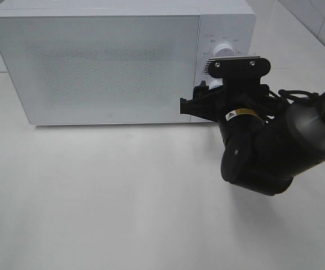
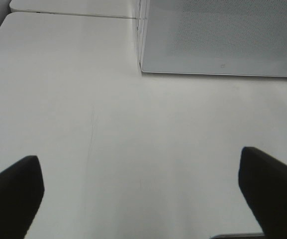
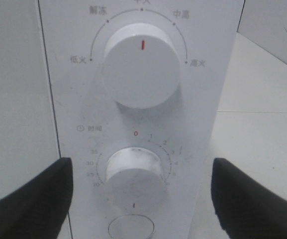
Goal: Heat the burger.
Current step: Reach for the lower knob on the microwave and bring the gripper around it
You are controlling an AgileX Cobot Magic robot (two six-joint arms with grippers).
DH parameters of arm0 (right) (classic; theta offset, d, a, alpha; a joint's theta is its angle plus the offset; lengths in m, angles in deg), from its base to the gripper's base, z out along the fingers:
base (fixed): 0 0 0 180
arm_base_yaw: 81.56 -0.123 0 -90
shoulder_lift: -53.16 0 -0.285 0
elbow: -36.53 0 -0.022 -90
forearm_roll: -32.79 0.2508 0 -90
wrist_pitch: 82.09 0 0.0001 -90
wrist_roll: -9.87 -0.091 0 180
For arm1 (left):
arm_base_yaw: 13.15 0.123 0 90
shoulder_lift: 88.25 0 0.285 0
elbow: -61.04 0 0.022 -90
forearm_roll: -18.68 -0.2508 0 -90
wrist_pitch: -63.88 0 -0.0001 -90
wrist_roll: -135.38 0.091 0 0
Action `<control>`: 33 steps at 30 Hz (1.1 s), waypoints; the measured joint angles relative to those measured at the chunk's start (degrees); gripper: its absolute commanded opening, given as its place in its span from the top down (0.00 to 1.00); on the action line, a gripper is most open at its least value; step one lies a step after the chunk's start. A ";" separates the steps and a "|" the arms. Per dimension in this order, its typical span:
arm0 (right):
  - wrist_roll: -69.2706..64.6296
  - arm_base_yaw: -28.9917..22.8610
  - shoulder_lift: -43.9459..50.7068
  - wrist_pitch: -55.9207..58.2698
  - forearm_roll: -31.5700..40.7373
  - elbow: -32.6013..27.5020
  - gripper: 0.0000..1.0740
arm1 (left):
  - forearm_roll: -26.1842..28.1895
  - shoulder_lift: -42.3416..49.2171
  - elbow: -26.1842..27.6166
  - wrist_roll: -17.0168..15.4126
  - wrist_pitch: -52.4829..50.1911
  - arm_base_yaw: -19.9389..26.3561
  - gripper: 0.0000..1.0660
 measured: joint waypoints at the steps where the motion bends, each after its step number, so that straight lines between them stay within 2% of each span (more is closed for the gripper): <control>1: 0.00 0.00 0.00 0.00 0.00 0.00 0.30 | 0.00 0.00 0.00 0.00 0.00 0.00 0.05; 13: -0.11 2.52 -4.93 0.29 -0.74 5.33 0.30 | 0.00 0.00 0.00 0.00 0.00 0.00 0.05; 33: -2.75 2.52 -6.25 0.97 -1.83 5.67 0.30 | 0.00 0.00 0.00 0.00 0.00 0.00 0.05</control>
